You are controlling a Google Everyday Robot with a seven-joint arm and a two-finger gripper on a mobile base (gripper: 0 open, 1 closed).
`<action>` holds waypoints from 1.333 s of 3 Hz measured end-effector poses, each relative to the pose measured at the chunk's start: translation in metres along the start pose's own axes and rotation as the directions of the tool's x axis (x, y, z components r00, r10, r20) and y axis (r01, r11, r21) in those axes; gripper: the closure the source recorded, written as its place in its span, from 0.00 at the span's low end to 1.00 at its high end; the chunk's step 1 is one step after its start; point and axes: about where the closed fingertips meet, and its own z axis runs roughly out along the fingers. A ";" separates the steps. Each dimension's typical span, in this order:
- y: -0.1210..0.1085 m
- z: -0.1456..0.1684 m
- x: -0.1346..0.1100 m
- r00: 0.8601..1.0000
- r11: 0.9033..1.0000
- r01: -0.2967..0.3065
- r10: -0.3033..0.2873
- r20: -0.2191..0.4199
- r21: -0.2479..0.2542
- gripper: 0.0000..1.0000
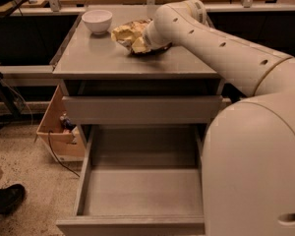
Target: Place brown chip bag into middle drawer
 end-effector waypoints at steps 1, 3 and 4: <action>-0.006 -0.037 -0.011 0.999 0.998 0.044 -0.045 0.024 0.035 0.89; 0.016 -0.118 -0.024 0.993 0.997 0.075 -0.074 0.094 -0.002 1.00; 0.048 -0.150 -0.020 0.993 0.997 0.057 -0.051 0.104 -0.060 1.00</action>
Offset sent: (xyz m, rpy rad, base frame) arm -0.0701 -0.0361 0.0843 -0.0359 -0.1120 0.0501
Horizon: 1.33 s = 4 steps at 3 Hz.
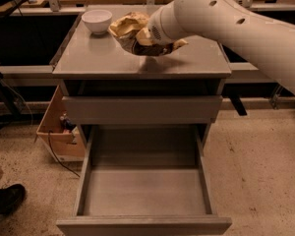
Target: Place brown chip bag into middle drawer
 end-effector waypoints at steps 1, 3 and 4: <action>0.000 0.000 0.000 1.000 1.000 0.000 0.000 0.000 0.000 1.00; 0.070 -0.055 0.016 0.997 0.995 0.065 -0.062 0.046 -0.080 1.00; 0.115 -0.090 0.051 0.997 0.988 0.073 -0.069 0.030 -0.137 1.00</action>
Offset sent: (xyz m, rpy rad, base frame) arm -0.0437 0.0147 -0.0058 0.0124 -0.0278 0.0728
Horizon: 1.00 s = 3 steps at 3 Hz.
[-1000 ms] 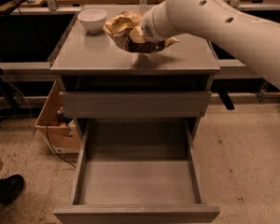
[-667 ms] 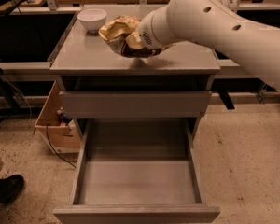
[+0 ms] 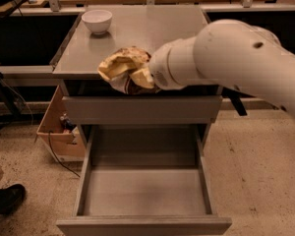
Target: Place brown chip bag into middle drawer
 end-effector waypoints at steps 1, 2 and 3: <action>0.046 -0.013 0.050 0.998 0.996 -0.048 0.045 -0.041 -0.071 1.00; 0.088 -0.016 0.116 0.983 0.979 -0.152 0.135 -0.125 -0.134 1.00; 0.088 -0.016 0.116 0.983 0.979 -0.152 0.135 -0.125 -0.134 1.00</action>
Offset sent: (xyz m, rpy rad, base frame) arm -0.1416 -0.0232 -0.1655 0.0659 0.3691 0.0133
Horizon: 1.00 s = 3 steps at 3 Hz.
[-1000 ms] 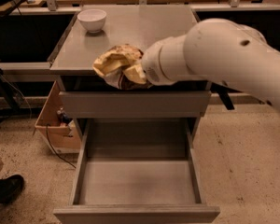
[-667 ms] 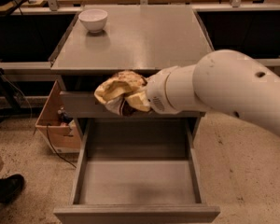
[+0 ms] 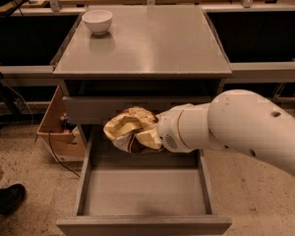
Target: Place brown chip bag into middle drawer
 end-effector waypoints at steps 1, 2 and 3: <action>0.003 0.005 0.005 1.000 1.000 0.020 -0.020 0.013 0.001 1.00; -0.004 0.016 0.035 0.999 0.999 0.035 -0.035 0.025 0.018 1.00; -0.028 0.029 0.090 0.998 0.997 0.059 -0.061 0.017 0.057 1.00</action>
Offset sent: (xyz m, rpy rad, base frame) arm -0.0011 -0.0375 -0.0863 -0.0129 -0.0889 0.0044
